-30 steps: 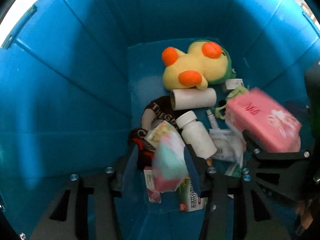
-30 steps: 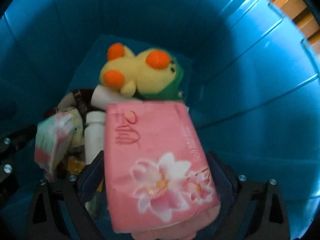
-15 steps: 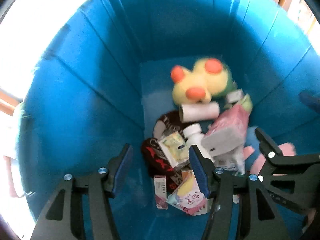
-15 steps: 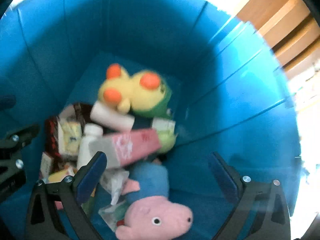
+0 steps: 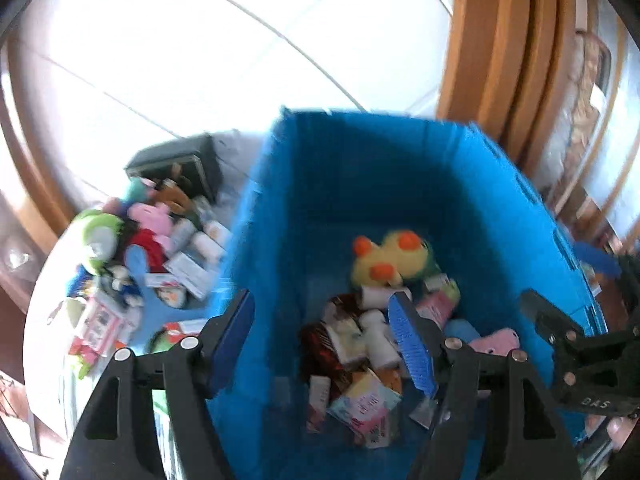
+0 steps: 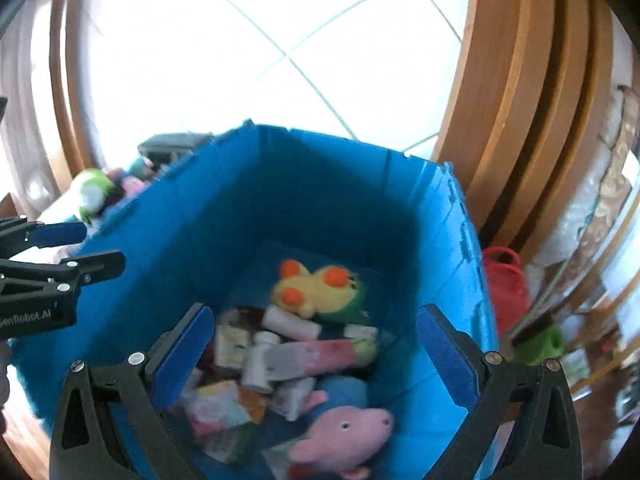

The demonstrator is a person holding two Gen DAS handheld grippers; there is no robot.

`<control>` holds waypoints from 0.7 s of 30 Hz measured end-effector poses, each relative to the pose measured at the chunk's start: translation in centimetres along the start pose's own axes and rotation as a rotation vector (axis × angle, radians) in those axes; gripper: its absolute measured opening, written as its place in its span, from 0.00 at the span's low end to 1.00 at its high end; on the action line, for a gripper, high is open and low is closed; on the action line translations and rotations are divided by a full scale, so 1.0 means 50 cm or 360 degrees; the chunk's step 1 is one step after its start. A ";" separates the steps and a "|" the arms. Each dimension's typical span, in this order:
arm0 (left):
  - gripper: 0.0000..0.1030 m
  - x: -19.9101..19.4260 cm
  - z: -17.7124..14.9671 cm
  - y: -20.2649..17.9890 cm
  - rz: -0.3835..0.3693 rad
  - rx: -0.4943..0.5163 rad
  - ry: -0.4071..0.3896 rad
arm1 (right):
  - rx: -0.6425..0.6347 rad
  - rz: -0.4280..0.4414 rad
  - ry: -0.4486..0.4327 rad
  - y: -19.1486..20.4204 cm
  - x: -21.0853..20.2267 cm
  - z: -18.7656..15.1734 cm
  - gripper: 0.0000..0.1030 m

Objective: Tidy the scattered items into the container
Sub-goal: 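Withdraw both grippers from the crate back toward the pile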

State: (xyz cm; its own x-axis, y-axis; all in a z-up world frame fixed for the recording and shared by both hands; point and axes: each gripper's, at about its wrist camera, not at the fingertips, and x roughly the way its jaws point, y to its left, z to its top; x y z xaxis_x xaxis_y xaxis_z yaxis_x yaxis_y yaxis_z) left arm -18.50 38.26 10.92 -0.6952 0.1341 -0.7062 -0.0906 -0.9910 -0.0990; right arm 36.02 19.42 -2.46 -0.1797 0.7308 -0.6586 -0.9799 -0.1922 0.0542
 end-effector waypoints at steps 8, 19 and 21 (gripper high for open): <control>0.67 -0.124 -0.040 0.128 0.0114 -0.0143 -0.0249 | 0.0039 0.0116 -0.0110 0.079 -0.057 -0.019 1.00; 0.67 -0.195 -0.173 0.449 0.0284 -0.0266 -0.0301 | -0.0044 0.0297 -0.0353 0.366 -0.179 0.021 1.00; 0.67 -0.204 -0.210 0.521 0.0282 -0.0289 -0.0301 | -0.0064 0.0328 -0.0376 0.433 -0.192 0.021 1.00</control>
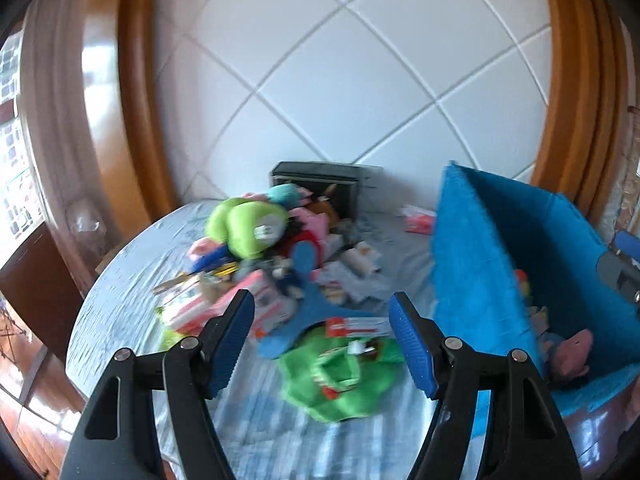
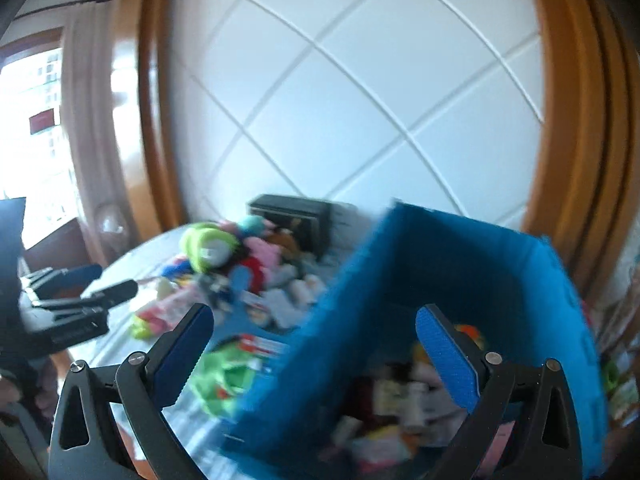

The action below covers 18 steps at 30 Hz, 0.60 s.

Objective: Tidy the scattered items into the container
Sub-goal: 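Withdraw both grippers from the crate back toward the pile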

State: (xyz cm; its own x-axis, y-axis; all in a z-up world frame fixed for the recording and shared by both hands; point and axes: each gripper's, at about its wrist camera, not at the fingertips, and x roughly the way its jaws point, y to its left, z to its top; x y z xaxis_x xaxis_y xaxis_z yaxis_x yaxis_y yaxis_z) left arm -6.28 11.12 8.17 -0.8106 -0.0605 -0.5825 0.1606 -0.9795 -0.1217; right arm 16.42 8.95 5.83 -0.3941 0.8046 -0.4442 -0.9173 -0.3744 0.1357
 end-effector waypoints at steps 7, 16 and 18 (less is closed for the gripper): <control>0.67 0.029 -0.074 0.244 0.0040 -0.0062 0.0094 | 0.0013 0.0066 0.0058 0.258 0.062 -0.021 1.00; 0.67 0.125 -0.134 0.375 0.0055 -0.0057 0.0240 | 0.0058 0.0031 0.0357 0.410 0.190 -0.094 1.00; 0.67 0.149 -0.145 0.388 0.0032 -0.0081 0.0274 | 0.0077 0.0002 0.0417 0.409 0.216 -0.111 1.00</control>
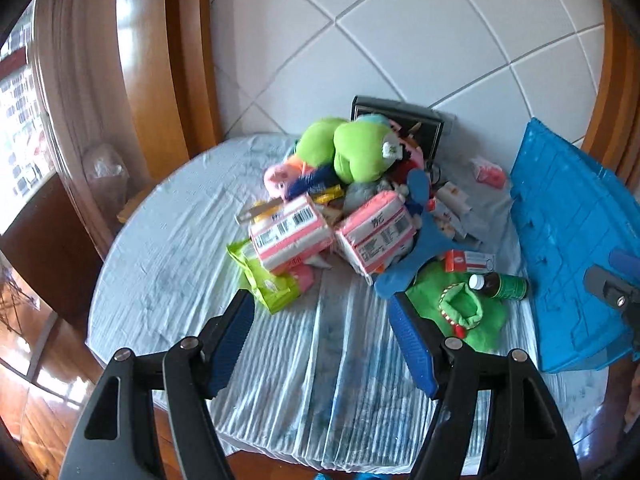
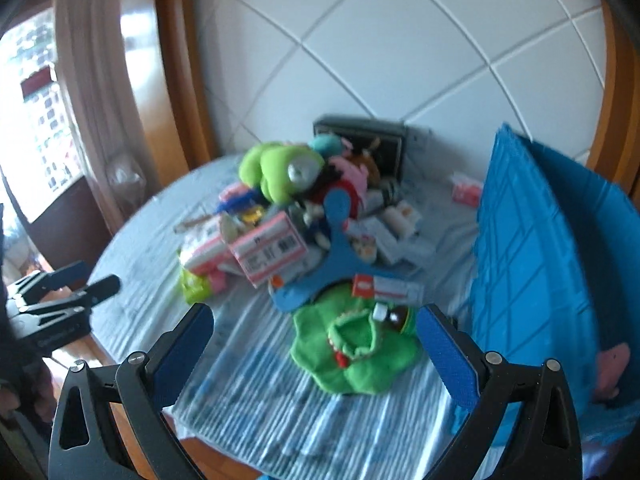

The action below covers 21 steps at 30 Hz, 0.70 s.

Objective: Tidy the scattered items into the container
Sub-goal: 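Withdraw both grippers from the crate back toward the pile, then reach both grippers toward the pink flower tissue packs beside the green plush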

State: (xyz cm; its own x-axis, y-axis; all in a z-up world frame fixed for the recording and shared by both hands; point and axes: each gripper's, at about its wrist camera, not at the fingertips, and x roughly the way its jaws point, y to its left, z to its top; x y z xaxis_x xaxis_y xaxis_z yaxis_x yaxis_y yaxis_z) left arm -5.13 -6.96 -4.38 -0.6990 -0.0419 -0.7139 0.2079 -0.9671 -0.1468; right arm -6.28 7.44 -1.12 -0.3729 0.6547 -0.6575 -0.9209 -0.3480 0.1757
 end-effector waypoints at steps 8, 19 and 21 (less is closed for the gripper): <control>0.67 0.131 0.010 -0.028 -0.0077 0.0003 0.0128 | 0.0099 -0.0052 0.0217 -0.057 0.159 -0.034 1.00; 0.67 0.282 0.098 -0.056 -0.0048 0.0059 0.0183 | 0.0223 -0.0074 0.0385 -0.139 0.307 -0.035 1.00; 0.67 0.313 0.129 -0.047 -0.0013 0.0059 0.0182 | 0.0239 -0.0088 0.0396 -0.140 0.319 -0.031 1.00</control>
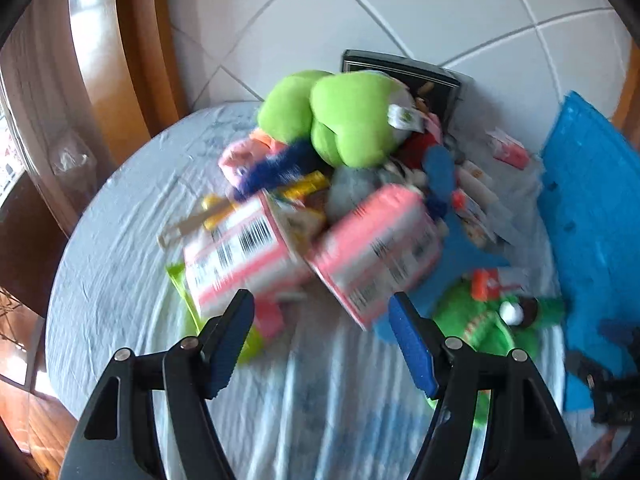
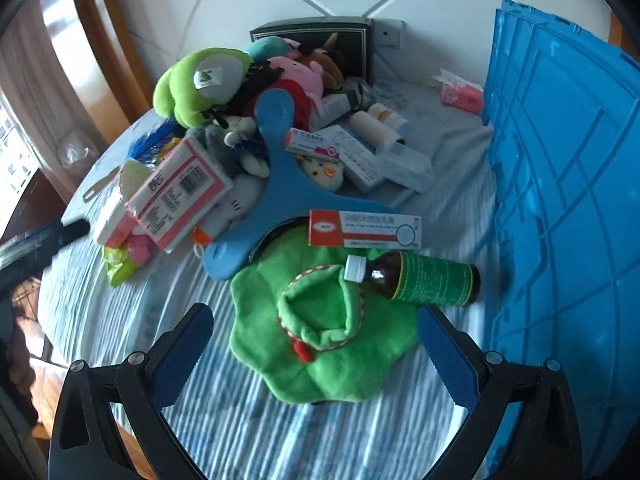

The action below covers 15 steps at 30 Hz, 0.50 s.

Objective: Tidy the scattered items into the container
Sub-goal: 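Reach both grippers toward the pink flower tissue packs beside the green plush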

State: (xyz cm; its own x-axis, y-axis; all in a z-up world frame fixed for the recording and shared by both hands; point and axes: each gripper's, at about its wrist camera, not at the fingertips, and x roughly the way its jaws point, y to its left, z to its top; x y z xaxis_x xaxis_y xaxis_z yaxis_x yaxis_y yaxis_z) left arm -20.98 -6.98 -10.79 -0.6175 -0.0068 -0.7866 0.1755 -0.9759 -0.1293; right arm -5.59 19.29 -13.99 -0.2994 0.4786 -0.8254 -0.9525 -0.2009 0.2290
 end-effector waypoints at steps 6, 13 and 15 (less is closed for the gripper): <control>0.67 0.127 0.081 0.033 -0.0004 0.0030 0.0079 | 0.0117 -0.0053 0.0027 0.020 0.028 0.018 1.00; 0.67 0.188 0.064 -0.003 -0.0073 0.0274 0.0055 | 0.0310 -0.0126 0.0027 0.054 0.065 0.043 1.00; 0.67 0.174 0.052 0.003 -0.0198 0.0281 0.0068 | 0.0357 -0.0124 0.0033 0.071 0.073 0.046 1.00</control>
State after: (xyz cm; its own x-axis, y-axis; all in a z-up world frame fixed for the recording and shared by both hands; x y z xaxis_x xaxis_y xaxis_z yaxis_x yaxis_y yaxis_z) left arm -28.33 -7.74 -16.08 -0.5921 0.1218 -0.7966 -0.0393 -0.9917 -0.1225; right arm -10.18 22.30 -15.01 -0.2252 0.4673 -0.8549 -0.9621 0.0319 0.2709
